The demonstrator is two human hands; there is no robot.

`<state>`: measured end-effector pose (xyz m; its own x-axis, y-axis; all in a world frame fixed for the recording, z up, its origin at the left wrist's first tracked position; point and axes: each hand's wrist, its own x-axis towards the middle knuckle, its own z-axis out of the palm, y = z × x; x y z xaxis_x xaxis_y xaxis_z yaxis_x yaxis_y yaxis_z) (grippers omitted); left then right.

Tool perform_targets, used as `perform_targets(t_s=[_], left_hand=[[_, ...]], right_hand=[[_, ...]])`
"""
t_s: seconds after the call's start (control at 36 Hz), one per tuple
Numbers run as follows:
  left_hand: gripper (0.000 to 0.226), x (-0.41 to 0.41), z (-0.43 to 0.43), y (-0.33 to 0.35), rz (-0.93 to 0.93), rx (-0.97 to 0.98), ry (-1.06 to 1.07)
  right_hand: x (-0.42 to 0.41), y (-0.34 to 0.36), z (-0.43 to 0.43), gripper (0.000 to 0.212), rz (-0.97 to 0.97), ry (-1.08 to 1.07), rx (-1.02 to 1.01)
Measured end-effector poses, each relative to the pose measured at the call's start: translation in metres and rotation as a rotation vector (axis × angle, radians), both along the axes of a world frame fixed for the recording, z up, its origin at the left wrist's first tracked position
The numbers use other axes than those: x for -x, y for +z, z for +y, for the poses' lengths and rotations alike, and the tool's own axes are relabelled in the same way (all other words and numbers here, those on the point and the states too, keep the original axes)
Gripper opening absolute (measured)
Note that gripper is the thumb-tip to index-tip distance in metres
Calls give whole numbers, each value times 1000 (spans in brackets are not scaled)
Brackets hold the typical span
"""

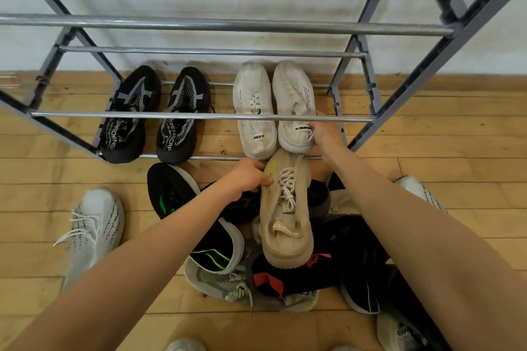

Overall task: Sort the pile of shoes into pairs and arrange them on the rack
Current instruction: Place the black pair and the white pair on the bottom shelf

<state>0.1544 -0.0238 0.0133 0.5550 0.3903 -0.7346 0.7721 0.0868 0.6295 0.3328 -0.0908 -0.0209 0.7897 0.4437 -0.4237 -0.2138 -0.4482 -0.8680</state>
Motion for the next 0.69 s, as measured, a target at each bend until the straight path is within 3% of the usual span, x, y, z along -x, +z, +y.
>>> perform_targets(t_s=[0.25,0.61,0.69], left_hand=[[22,8,2,15,19,-41,-116],[38,25,1,17,79,-16,-189],[42,33,3,17,122,34,-196]], right_hand=[[-3,-1,3,32,-9,12,13],[-6,3,-1,33,-12,6,68],[0,-6,-5,37,13,89,147]])
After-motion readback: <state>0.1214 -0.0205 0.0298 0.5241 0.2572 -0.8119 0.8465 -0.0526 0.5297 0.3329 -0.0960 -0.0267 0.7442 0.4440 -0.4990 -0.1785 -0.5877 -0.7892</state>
